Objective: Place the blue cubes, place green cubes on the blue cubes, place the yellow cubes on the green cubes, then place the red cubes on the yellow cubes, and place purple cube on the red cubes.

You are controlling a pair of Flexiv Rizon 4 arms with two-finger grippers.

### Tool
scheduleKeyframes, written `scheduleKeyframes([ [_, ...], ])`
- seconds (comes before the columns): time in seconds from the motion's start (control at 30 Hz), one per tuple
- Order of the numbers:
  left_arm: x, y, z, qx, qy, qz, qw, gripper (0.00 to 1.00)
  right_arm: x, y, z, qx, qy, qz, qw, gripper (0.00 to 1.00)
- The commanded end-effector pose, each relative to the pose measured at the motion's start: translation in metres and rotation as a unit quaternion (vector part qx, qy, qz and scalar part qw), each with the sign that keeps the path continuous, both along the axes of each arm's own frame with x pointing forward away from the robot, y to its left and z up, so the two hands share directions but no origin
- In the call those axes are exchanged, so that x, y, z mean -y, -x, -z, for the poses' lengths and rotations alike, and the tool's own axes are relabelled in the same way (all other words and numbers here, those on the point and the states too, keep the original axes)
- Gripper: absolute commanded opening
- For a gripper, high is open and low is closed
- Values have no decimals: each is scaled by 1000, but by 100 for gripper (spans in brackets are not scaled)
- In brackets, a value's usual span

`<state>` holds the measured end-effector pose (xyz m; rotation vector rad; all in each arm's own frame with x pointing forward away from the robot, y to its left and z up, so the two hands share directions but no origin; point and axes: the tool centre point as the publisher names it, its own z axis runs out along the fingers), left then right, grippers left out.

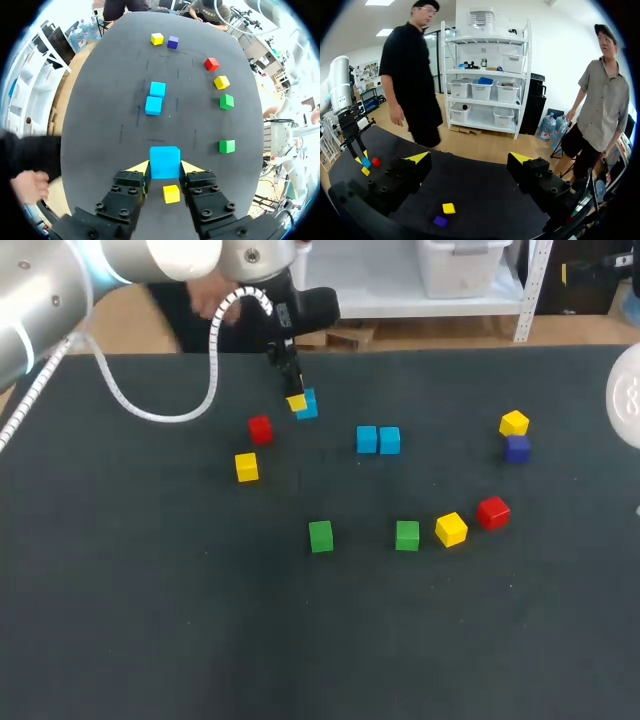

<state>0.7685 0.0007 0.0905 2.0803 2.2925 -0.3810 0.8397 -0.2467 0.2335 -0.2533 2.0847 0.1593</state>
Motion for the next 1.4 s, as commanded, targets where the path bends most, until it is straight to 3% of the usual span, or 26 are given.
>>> scheduleKeyframes([
  [0.03,1,-4,-1,-6,-2,3,1000,0,1,0,0,0,0,-1,1000,100],
  [0.47,1,-1,2,-11,-9,2,1000,0,1,0,0,0,0,-1,1000,100],
  [0.77,18,5,16,-18,-23,49,998,0,1,0,0,0,0,-1,1000,100],
  [1.4,47,-12,49,-44,-68,88,993,0,1,0,0,0,0,-1,1000,100],
])
